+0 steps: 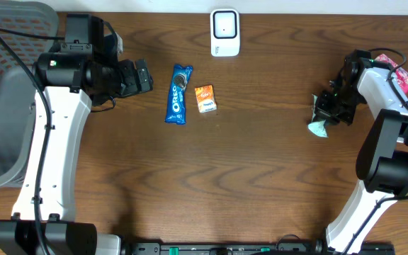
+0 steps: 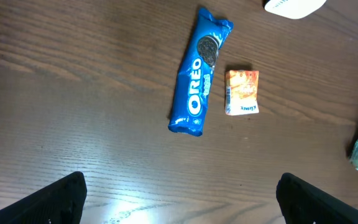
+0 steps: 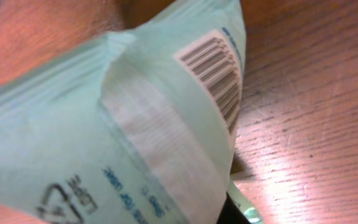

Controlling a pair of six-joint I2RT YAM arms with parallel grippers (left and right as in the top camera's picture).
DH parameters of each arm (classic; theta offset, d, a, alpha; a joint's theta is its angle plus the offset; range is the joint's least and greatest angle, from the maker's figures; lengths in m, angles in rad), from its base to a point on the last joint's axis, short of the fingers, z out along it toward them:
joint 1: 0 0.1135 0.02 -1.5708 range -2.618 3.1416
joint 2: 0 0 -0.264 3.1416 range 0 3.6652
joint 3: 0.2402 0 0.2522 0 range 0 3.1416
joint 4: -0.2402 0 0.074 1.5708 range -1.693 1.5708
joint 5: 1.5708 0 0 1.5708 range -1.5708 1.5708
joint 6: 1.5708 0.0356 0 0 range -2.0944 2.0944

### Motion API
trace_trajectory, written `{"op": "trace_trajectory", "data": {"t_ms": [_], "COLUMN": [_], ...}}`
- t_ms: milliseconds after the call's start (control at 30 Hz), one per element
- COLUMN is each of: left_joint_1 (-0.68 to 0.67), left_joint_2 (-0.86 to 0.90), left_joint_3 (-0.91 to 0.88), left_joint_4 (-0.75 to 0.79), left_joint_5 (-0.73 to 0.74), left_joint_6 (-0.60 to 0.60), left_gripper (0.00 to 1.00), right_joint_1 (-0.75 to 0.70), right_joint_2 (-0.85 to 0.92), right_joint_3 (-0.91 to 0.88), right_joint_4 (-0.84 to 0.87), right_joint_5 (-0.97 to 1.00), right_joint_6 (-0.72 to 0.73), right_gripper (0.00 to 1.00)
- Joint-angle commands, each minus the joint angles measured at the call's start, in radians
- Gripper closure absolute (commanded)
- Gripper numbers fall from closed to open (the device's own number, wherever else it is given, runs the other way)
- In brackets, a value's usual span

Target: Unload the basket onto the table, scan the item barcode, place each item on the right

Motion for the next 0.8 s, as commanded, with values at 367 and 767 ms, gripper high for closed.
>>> {"op": "trace_trajectory", "data": {"t_ms": [367, 767], "left_joint_1": [0.002, 0.002], "left_joint_2": [0.002, 0.002], "left_joint_3": [-0.003, -0.003], "left_joint_4": [0.0, 0.0], "left_joint_5": [-0.01, -0.01], "left_joint_6": [0.013, 0.013], "left_gripper": [0.02, 0.02], "right_joint_1": [0.032, 0.214], "right_joint_2": [0.027, 0.027], "right_joint_3": [0.008, -0.207], "right_joint_4": [0.061, 0.577], "right_joint_5": [-0.761, -1.076], "right_joint_6": [-0.187, 0.119], "right_gripper": [0.99, 0.98]}}
